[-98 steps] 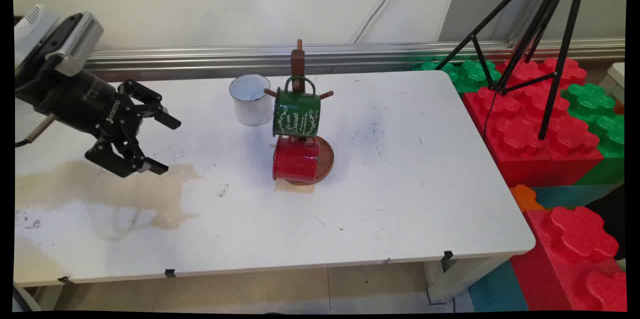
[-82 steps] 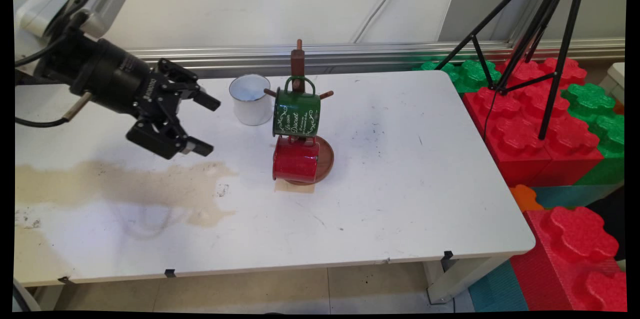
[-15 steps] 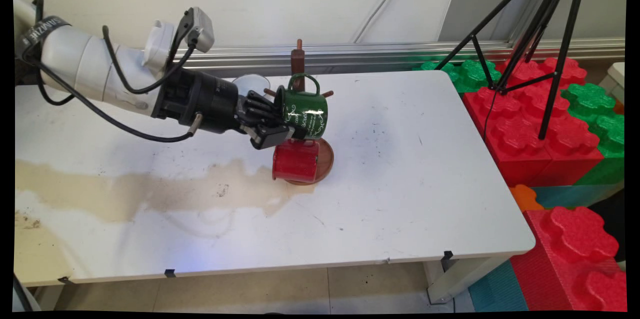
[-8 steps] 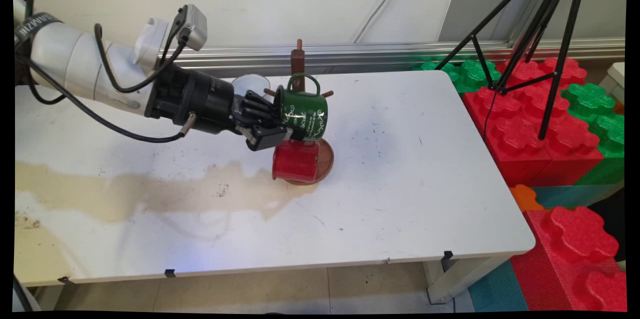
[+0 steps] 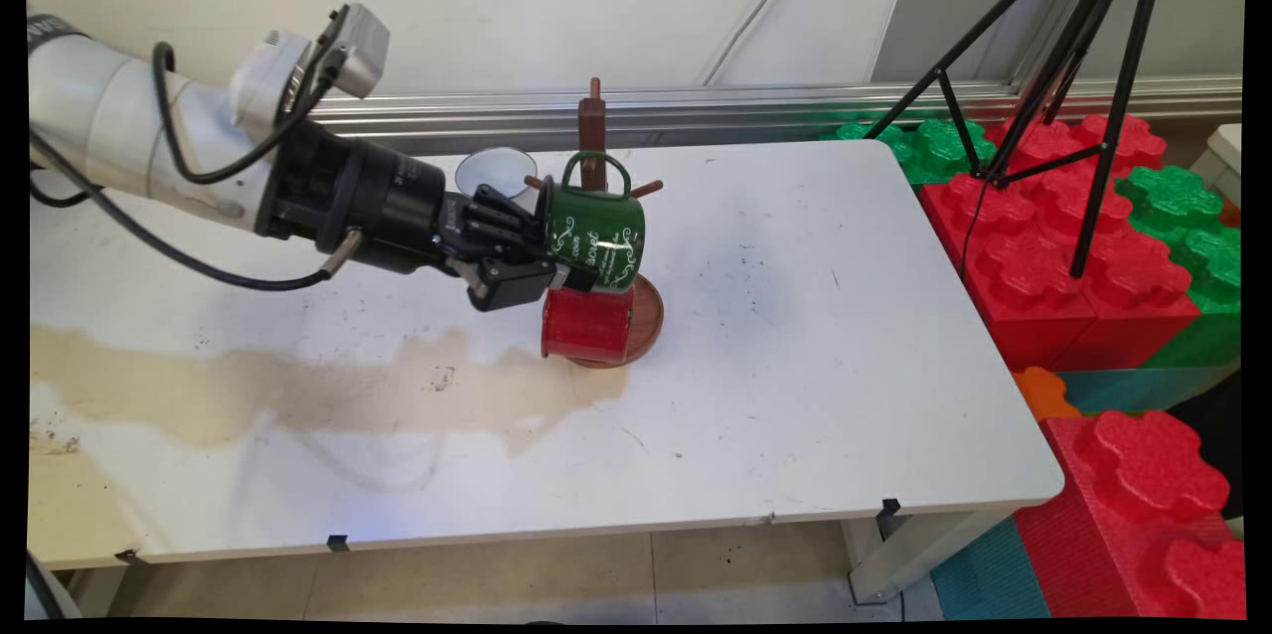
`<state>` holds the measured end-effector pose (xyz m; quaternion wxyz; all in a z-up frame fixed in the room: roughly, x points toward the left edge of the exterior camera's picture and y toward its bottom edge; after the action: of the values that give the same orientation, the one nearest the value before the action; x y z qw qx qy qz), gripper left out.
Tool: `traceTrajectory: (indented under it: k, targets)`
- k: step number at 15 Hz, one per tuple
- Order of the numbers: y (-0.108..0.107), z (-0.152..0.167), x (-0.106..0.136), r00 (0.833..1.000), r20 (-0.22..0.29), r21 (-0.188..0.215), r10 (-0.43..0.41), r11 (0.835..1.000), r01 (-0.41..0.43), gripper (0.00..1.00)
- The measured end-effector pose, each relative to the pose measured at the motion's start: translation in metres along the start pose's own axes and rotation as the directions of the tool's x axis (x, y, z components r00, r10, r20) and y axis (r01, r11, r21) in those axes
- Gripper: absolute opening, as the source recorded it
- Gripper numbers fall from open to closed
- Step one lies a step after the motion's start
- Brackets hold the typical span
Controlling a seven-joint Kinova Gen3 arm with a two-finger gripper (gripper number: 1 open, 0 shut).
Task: Place the picked object on the table
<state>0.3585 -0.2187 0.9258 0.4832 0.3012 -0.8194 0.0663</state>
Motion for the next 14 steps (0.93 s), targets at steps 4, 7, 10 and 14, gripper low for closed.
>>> traceTrajectory:
  k: [4, 7, 10, 14]
  targets:
    - [0.013, -0.008, -0.002, 0.999, 0.040, -0.041, 0.028, 0.999, -0.027, 0.00]
    - [0.020, -0.014, -0.003, 0.991, 0.091, -0.062, 0.097, 0.994, -0.092, 0.00]
    - [0.023, -0.022, -0.004, 0.973, 0.157, -0.069, 0.167, 0.985, -0.158, 0.00]
    - [0.025, -0.044, -0.010, 0.918, 0.304, -0.048, 0.253, 0.967, -0.250, 0.00]
